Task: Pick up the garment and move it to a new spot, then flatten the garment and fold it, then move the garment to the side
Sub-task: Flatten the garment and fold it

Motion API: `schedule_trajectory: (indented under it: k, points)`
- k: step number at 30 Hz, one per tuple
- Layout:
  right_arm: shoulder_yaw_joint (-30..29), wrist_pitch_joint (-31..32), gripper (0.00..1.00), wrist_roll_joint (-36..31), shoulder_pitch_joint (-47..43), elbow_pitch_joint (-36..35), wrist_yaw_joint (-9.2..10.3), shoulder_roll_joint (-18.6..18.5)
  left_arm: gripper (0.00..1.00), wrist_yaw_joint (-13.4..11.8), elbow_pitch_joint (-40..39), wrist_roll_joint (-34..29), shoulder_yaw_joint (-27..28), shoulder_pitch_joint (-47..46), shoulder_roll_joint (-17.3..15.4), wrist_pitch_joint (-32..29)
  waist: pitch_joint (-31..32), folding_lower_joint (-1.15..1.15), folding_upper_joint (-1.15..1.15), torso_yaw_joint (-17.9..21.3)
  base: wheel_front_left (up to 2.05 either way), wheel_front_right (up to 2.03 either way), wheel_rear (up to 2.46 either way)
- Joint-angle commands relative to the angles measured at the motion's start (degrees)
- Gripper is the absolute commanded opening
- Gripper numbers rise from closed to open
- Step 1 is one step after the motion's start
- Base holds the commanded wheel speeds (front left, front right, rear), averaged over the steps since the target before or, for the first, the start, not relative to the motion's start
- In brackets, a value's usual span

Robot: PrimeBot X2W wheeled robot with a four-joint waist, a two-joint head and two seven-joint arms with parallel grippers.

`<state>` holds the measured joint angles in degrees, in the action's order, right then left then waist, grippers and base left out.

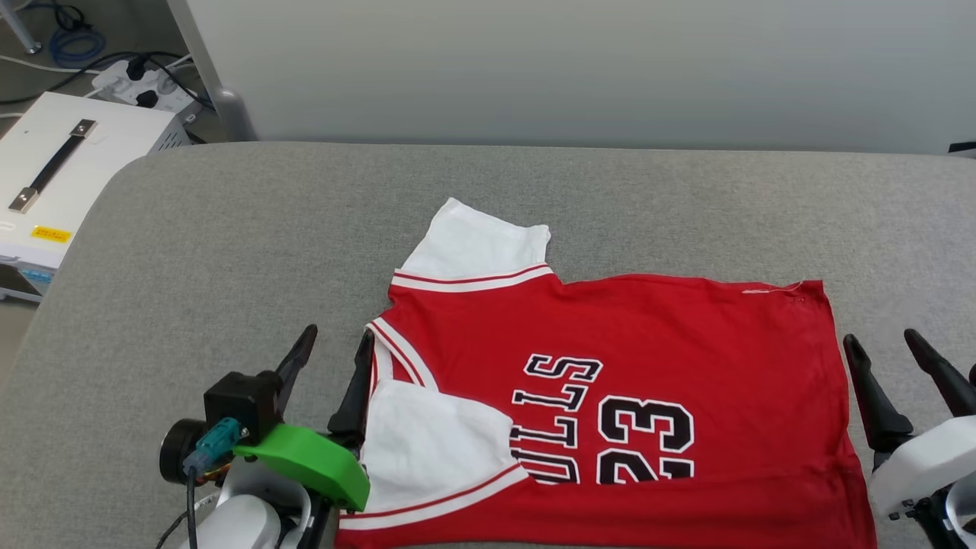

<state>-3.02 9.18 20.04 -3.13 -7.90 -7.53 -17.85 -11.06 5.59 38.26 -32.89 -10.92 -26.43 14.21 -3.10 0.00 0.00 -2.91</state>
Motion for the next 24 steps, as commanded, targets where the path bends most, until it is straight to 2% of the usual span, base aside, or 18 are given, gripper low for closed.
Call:
schedule_trajectory:
  k: [1, 6, 10, 13, 19, 24]
  points:
    - [-0.1, -2.4, 1.00, -0.4, 0.8, -0.3, 0.04, 1.1, 1.00, 0.5, -0.5, -1.0, 1.0, 0.1, 0.9, 0.6, -0.3, 0.00, 0.00, 0.2, 0.00, 0.00, 0.00]
    - [0.2, -11.0, 1.00, -2.6, 0.1, -0.4, 0.04, 3.9, 1.00, 2.9, -3.1, -5.4, 6.1, 1.4, 4.3, 0.8, -1.6, 0.00, 0.00, 0.8, 0.00, 0.00, 0.00]
    - [0.5, -14.7, 1.00, -4.0, -0.3, 0.8, 0.04, 5.7, 1.00, 5.6, -3.1, -8.0, 8.9, 2.1, 6.5, 0.8, -2.8, 0.00, 0.00, 1.9, 0.00, 0.00, 0.00]
    - [0.8, -16.1, 1.00, -4.3, 0.2, 1.3, 0.04, 6.5, 1.00, 7.6, -1.6, -8.7, 9.6, 1.5, 6.8, 0.8, -4.0, 0.00, 0.00, 2.9, 0.00, 0.00, 0.00]
    - [3.2, -16.6, 1.00, -4.2, 1.7, 0.8, 0.04, 6.3, 1.00, 11.1, 2.4, -9.4, 8.9, -5.6, 4.2, -2.5, -8.4, 0.00, 0.00, 5.7, 0.00, 0.00, 0.00]
    - [5.3, -16.5, 1.00, -4.3, 4.1, -0.7, 0.04, 6.5, 1.00, 16.1, 4.6, -9.6, 7.7, -18.4, -1.7, -13.5, -14.5, 0.00, 0.00, 8.8, 0.00, 0.00, 0.00]
